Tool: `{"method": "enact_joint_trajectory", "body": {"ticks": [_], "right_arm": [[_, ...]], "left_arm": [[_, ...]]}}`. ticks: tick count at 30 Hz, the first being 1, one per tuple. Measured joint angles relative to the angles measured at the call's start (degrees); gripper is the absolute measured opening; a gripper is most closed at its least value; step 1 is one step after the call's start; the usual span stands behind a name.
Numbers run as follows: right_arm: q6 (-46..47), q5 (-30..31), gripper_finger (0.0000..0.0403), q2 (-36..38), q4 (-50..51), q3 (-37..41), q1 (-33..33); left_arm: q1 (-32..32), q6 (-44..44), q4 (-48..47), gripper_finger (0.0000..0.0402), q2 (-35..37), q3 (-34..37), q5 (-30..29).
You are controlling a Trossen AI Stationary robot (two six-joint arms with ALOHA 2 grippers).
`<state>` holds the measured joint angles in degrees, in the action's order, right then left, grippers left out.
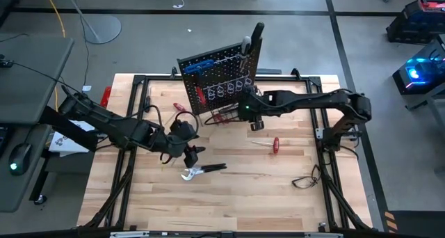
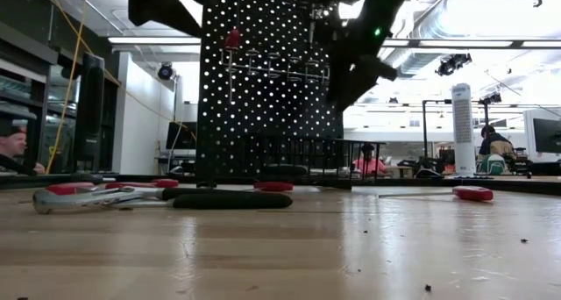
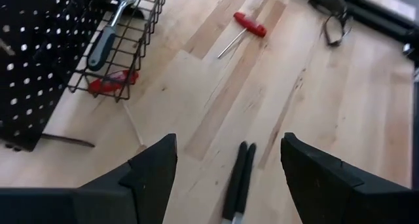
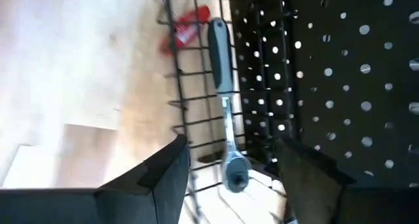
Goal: Hang tools onto peg board
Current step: Hang the red allen wrench on the peg board
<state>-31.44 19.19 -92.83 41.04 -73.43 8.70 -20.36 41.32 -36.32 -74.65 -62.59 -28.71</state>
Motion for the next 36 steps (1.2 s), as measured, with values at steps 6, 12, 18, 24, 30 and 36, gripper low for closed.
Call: {"method": "enact_joint_trajectory", "body": {"ticks": [6, 12, 18, 24, 30, 36], "right_arm": [[11.85, -5.12, 0.0215, 5.53, 3.09, 0.0, -2.03], [26.11, -8.26, 0.0216, 10.45, 5.34, 0.0, -4.7], [37.46, -6.63, 0.0216, 15.15, 10.8, 0.0, -6.97], [48.57, -1.93, 0.0213, 21.63, 19.43, 0.0, -9.72], [64.75, 2.93, 0.0098, 27.11, 27.05, 0.0, -12.67], [74.81, 4.54, 0.0007, 28.69, 29.88, 0.07, -16.49]], "left_arm": [[1.61, 0.0, -2.99, 0.0249, -0.05, -0.02, -0.57], [4.51, 2.59, -3.1, 0.0249, -2.5, -0.02, -2.62], [5.24, 7.42, 1.51, 0.0233, -10.36, 3.17, -2.47], [6.18, 9.39, 12.09, 0.0085, -17.64, 6.84, -2.84], [11.07, 11.27, 18.28, 0.0003, -24.58, 7.61, -3.1], [15.26, 5.67, 29.2, 0.0, -27.93, 7.56, -0.91]]}}
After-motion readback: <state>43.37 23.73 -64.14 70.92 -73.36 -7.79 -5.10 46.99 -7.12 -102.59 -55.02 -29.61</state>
